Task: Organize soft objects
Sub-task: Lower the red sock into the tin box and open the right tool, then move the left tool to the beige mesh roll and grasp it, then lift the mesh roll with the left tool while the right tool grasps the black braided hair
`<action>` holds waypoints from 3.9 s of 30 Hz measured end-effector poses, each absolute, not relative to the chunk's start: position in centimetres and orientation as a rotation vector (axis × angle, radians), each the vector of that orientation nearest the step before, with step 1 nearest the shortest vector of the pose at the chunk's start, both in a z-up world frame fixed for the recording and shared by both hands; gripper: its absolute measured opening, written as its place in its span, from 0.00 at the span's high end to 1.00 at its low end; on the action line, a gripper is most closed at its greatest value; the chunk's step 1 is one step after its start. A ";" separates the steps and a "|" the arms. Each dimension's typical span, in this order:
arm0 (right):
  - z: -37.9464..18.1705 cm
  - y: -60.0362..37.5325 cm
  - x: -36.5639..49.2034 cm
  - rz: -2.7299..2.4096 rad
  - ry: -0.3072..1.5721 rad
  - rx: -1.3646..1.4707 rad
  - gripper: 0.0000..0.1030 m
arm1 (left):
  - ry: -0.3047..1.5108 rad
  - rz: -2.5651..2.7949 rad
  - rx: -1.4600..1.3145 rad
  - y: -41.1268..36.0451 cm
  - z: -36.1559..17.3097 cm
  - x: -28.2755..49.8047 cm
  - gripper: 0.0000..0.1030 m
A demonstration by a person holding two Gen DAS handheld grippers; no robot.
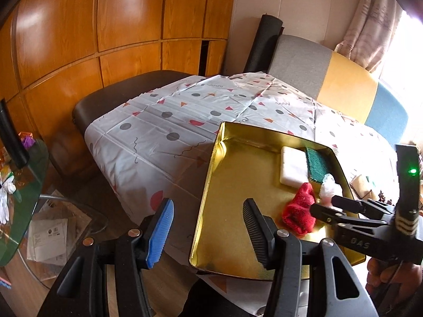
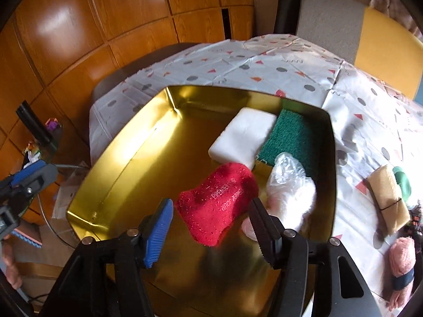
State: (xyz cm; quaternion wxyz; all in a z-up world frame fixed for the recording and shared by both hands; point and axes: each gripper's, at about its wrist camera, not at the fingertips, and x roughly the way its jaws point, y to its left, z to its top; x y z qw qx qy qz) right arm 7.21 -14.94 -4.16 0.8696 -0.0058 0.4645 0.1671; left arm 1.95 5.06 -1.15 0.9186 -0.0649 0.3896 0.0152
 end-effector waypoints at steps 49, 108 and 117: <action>-2.3 -47.0 -6.2 -0.333 0.750 0.381 0.31 | 0.876 -0.462 0.104 -17.0 1.9 3.8 0.47; -1.4 -51.3 -8.4 -0.374 0.685 0.564 0.40 | 1.053 -0.659 0.502 -31.2 -9.6 -0.7 0.50; -2.9 -49.0 -6.2 -0.233 0.777 0.479 0.58 | 1.011 -0.665 0.440 -30.3 -9.5 -1.1 0.49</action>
